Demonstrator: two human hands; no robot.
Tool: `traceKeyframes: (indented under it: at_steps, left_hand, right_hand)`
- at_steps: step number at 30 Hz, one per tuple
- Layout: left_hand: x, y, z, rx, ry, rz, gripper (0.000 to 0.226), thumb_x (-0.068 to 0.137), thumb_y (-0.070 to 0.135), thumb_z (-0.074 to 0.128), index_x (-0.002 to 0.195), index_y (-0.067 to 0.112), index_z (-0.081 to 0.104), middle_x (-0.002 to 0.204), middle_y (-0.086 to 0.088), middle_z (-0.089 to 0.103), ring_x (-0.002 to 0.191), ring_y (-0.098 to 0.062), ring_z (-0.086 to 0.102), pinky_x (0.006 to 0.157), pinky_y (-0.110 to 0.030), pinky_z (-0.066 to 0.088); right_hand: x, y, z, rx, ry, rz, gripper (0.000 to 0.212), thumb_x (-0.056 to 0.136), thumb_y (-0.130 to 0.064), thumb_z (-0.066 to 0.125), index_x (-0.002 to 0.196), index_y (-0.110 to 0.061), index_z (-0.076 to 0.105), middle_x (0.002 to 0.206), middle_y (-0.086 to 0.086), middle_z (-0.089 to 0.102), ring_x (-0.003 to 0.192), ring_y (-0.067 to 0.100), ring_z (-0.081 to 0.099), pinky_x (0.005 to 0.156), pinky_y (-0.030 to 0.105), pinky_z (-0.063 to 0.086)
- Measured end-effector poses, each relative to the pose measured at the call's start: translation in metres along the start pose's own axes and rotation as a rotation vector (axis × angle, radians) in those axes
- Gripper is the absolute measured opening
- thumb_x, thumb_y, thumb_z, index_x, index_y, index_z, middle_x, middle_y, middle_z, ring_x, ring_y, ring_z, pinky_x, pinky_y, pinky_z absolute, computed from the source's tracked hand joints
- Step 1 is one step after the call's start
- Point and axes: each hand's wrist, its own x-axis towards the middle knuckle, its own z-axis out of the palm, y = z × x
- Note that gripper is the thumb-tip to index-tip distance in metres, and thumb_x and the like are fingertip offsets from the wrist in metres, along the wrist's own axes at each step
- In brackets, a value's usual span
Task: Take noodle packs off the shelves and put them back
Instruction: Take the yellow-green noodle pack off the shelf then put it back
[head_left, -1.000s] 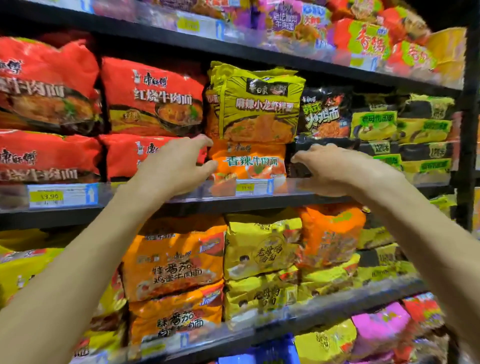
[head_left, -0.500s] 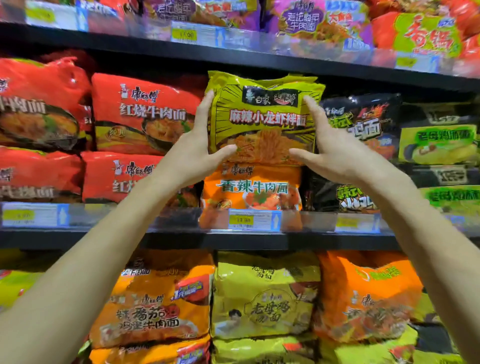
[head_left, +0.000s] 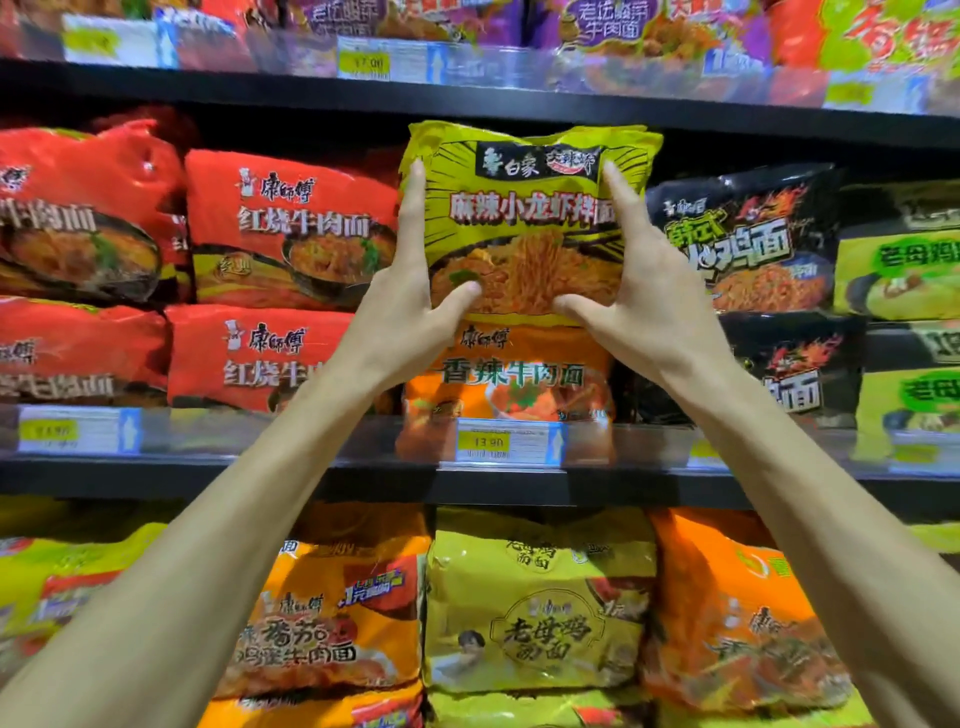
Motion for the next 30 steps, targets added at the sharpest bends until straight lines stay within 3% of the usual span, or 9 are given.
traceKeyframes:
  at_steps: [3,7,10,11,12,13,19,26,30]
  left_hand:
    - [-0.006,0.007,-0.004,-0.047,0.056,0.078,0.095,0.098,0.018,0.064,0.164,0.022,-0.005,0.150,0.049,0.024,0.050,-0.024,0.058,0.065,-0.024,0.053]
    - [-0.013,0.015,-0.012,-0.114,0.080,0.066,0.092,0.099,0.018,0.065,0.163,0.028,0.001,0.153,0.043,0.022,0.053,0.001,0.059,0.061,0.002,0.042]
    - [-0.020,0.013,-0.012,-0.146,0.084,0.042,0.088,0.098,0.015,0.066,0.162,0.029,0.007,0.110,0.043,0.059,0.056,0.030,0.044,0.060,0.010,0.032]
    - [-0.023,0.013,-0.011,-0.145,0.083,0.040,0.088,0.098,0.014,0.065,0.162,0.028,0.007,0.071,0.051,0.026,0.057,0.032,0.042,0.061,0.011,0.032]
    - [-0.026,0.014,-0.011,-0.147,0.072,0.036,0.088,0.099,0.012,0.065,0.162,0.028,0.007,0.143,-0.022,0.021,0.058,0.034,0.041,0.062,0.012,0.031]
    - [-0.029,0.014,-0.011,-0.149,0.057,0.042,0.088,0.099,0.010,0.063,0.163,0.027,0.005,0.157,0.017,0.042,0.060,0.036,0.039,0.065,0.013,0.029]
    - [-0.040,0.006,-0.019,-0.150,0.117,0.063,0.085,0.095,0.003,0.060,0.163,0.011,0.008,0.171,-0.003,0.010,0.152,0.004,0.014,0.116,-0.001,0.006]
    - [-0.060,0.012,-0.038,-0.250,0.172,0.051,0.085,0.094,0.006,0.067,0.162,0.010,0.016,0.169,-0.005,0.021,0.157,-0.017,0.019,0.127,-0.025,0.014]
    - [-0.080,0.018,-0.055,-0.281,0.193,0.018,0.086,0.093,0.008,0.071,0.161,0.015,0.019,0.167,0.005,0.023,0.150,0.003,0.023,0.118,-0.005,0.016]
  right_hand:
    - [-0.004,0.003,-0.009,0.108,0.034,-0.011,0.105,0.081,-0.042,0.080,0.160,-0.026,0.014,0.153,0.007,0.045,0.122,0.027,0.058,0.103,0.028,0.039]
    - [-0.015,0.006,-0.011,0.222,0.100,-0.019,0.096,0.085,-0.048,0.074,0.159,-0.030,0.017,0.160,-0.008,0.033,0.144,0.010,0.036,0.108,0.023,0.030]
    - [-0.023,0.004,-0.013,0.225,0.128,-0.005,0.095,0.086,-0.047,0.073,0.160,-0.032,0.015,0.161,-0.015,0.028,0.139,-0.005,0.029,0.106,0.023,0.032]
    - [-0.026,0.002,-0.014,0.219,0.133,-0.005,0.095,0.086,-0.045,0.073,0.160,-0.031,0.014,0.161,-0.018,0.025,0.136,-0.009,0.028,0.104,0.023,0.033]
    - [-0.029,-0.001,-0.015,0.213,0.140,-0.005,0.095,0.086,-0.042,0.074,0.160,-0.031,0.014,0.161,-0.019,0.025,0.132,-0.013,0.029,0.102,0.022,0.033]
    - [-0.032,-0.003,-0.016,0.209,0.148,-0.003,0.096,0.086,-0.038,0.075,0.160,-0.030,0.014,0.161,-0.017,0.025,0.129,-0.014,0.031,0.100,0.023,0.034]
    - [-0.041,-0.029,-0.021,0.159,0.158,-0.030,0.092,0.088,-0.030,0.072,0.160,-0.016,0.017,0.158,0.007,0.035,0.120,0.017,0.039,0.094,0.016,0.039]
    - [-0.057,-0.059,-0.028,0.210,0.133,0.004,0.096,0.086,-0.017,0.075,0.160,-0.019,0.014,0.161,0.002,0.031,0.120,0.020,0.048,0.097,0.032,0.044]
    - [-0.074,-0.084,-0.034,0.233,0.098,0.054,0.099,0.087,-0.020,0.077,0.160,-0.027,0.012,0.162,-0.008,0.029,0.129,0.020,0.050,0.100,0.026,0.042]
